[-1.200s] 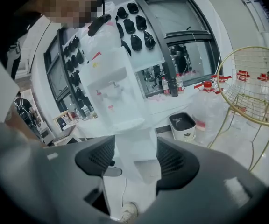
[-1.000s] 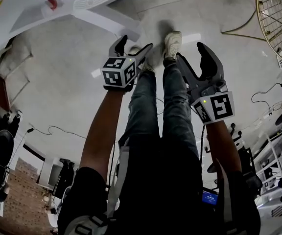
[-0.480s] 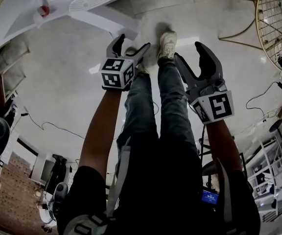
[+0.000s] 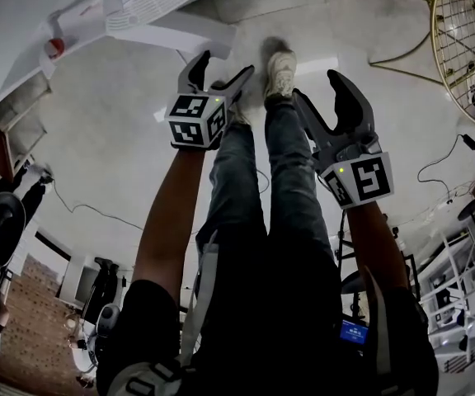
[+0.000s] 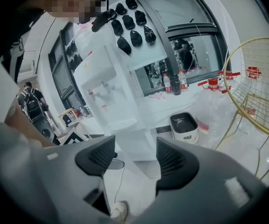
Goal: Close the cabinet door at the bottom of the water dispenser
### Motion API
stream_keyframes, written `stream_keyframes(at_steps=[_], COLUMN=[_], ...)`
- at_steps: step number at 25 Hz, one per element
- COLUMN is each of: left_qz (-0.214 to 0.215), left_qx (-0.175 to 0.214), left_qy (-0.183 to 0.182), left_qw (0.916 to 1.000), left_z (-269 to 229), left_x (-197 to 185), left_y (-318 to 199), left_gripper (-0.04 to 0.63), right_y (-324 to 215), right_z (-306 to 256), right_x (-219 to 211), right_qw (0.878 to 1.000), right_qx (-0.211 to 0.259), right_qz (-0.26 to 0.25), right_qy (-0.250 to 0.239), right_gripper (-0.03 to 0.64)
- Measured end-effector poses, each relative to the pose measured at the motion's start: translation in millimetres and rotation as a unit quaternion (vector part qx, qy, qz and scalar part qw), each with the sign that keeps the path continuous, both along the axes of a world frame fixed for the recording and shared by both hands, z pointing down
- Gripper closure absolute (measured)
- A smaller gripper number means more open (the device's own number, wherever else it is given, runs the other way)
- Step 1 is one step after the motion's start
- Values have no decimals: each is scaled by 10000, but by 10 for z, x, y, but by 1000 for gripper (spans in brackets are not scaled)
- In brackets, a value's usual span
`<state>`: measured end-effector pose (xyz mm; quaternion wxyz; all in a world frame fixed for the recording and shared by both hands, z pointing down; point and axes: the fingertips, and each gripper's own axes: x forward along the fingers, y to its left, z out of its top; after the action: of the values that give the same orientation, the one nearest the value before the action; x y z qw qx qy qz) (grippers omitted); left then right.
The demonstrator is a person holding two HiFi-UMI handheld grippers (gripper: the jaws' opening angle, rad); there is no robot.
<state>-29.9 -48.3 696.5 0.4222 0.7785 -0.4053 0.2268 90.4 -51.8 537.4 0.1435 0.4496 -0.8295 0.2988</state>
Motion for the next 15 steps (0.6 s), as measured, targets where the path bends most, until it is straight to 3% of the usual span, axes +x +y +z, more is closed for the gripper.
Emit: stream_keyframes(at_steps=[15], left_qz=[105], left_qx=[211], left_qy=[-121], left_qw=[9996], left_z=[25], left_x=[190], left_y=[-370], left_gripper=[164], right_y=[-178], right_z=[162], right_x=[227], right_qw=[9999], right_qx=[-118], right_qz=[82], right_qy=[-35], right_gripper=[345])
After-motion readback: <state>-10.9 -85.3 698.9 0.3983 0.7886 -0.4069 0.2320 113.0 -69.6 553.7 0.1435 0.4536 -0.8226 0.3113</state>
